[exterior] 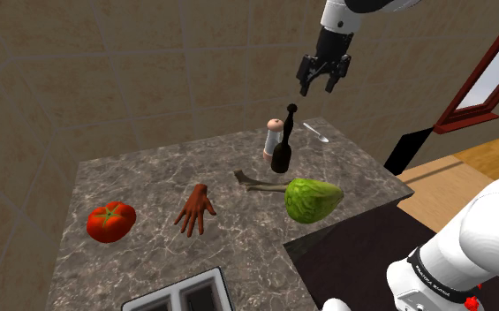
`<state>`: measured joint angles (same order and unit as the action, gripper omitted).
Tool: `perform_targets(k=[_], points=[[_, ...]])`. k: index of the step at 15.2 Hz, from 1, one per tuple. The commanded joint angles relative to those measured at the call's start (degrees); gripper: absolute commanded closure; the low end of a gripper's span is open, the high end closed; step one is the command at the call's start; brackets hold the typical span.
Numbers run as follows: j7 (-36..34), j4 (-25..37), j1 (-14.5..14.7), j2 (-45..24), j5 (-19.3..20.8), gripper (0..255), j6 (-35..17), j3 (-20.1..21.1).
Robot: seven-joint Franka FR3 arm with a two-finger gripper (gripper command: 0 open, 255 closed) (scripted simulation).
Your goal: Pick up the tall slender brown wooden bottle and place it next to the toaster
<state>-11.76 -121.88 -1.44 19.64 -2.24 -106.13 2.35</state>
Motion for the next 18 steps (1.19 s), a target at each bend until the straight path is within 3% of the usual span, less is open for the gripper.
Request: perform_targets(k=[1, 7, 14, 18], points=[[-0.51, 2.44, -0.37, -4.71, 0.4, 0, -1.68, -0.04], [-2.37, 11.22, -1.11, -17.96, 1.58, 0, -4.37, -0.21], [-2.4, 7.24, -1.06, -19.2, 1.61, 0, -9.59, -0.19], [-2.4, 6.94, -1.06, -19.33, 1.61, 0, -10.02, -0.18]])
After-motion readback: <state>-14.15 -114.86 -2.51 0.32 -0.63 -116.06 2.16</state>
